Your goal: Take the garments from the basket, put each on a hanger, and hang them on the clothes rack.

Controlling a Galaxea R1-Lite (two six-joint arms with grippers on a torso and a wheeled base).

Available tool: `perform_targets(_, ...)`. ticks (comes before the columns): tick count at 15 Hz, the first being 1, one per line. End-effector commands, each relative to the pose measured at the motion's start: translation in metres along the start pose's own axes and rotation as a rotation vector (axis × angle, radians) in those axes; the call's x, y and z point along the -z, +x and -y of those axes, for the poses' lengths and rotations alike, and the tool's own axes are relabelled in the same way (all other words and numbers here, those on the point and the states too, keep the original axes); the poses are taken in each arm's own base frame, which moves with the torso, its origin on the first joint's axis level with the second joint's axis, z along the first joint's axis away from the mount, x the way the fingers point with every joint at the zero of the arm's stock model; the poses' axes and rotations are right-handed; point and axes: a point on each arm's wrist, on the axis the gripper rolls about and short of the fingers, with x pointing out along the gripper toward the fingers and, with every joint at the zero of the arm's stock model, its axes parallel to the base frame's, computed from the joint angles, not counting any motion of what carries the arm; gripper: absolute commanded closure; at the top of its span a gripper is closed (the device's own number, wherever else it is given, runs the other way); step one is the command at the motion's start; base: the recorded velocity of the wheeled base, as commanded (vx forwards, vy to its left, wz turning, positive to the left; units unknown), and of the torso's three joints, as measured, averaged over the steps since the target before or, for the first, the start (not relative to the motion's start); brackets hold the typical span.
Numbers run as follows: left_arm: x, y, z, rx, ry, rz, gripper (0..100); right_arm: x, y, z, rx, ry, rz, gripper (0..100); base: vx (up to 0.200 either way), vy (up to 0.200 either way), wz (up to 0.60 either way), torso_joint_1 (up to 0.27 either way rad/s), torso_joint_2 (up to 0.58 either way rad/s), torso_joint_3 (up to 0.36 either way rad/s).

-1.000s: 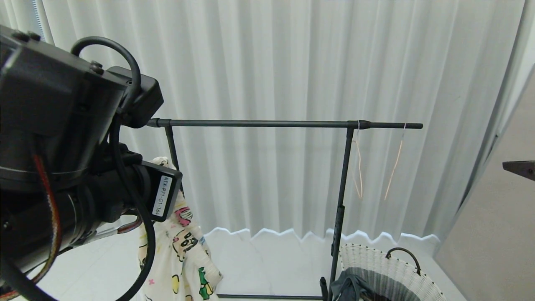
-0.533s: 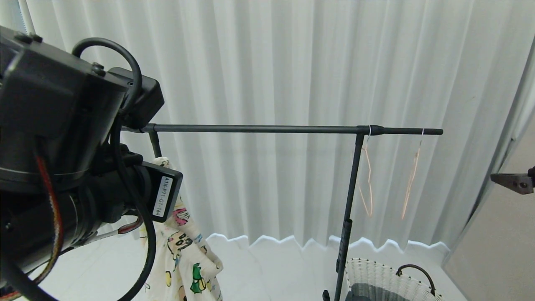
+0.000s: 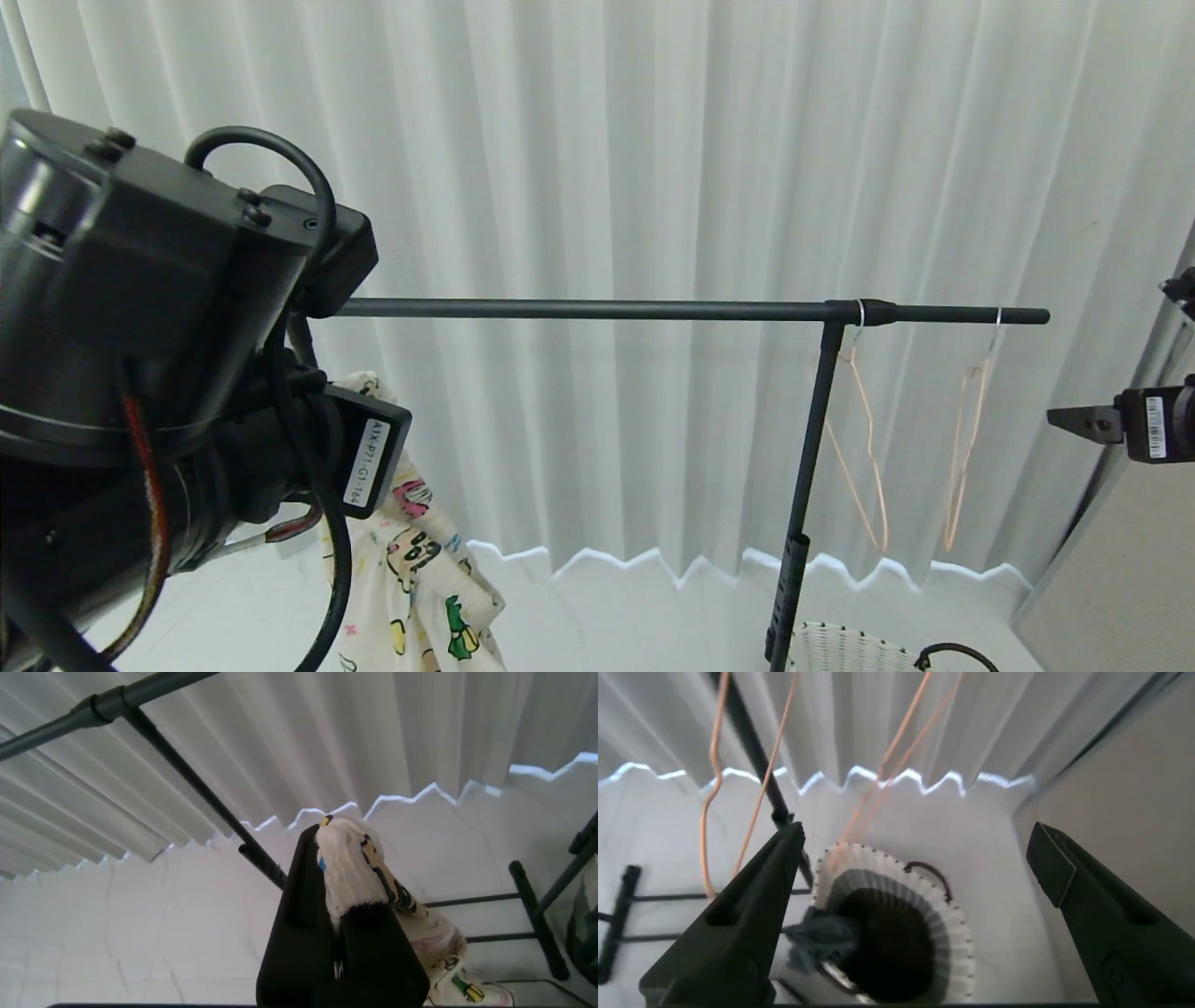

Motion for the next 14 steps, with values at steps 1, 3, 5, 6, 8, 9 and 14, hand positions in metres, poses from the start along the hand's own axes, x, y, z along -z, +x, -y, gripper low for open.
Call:
perform_targets(1,0.003,0.002,0.001,-0.002,0.01,-0.01,100,0.007,0.034,-0.002,0.035,0.03,-0.102,0,0.0,0.0,0.0,0.0,0.0,0.0)
perform_targets(3,0.003,0.002,0.002,-0.001,0.011,-0.01,100,0.013,0.067,-0.004,0.1,0.068,-0.143,0,0.0,0.0,0.0,0.0,0.0,0.0)
perform_targets(5,0.003,0.002,0.002,-0.001,0.012,-0.011,100,0.024,0.108,-0.009,0.202,0.098,-0.168,0,0.0,0.0,0.0,0.0,0.0,0.0)
perform_targets(6,0.004,0.002,0.002,-0.001,0.015,-0.014,100,0.029,0.123,-0.015,0.237,0.113,-0.176,0,0.0,0.0,0.0,0.0,0.0,0.0)
perform_targets(8,0.005,0.002,0.002,-0.001,0.016,-0.015,100,0.036,0.142,-0.031,0.235,0.144,-0.179,0,0.0,0.0,0.0,0.0,0.0,0.0)
perform_targets(9,0.005,0.003,0.002,-0.002,0.016,-0.016,100,0.04,0.149,-0.04,0.218,0.154,-0.181,0,0.0,0.0,0.0,0.0,0.0,0.0)
perform_targets(14,0.011,0.005,0.003,-0.011,0.026,-0.03,100,0.054,0.178,-0.054,0.235,0.217,-0.194,0,0.0,0.0,0.0,0.0,0.0,0.0)
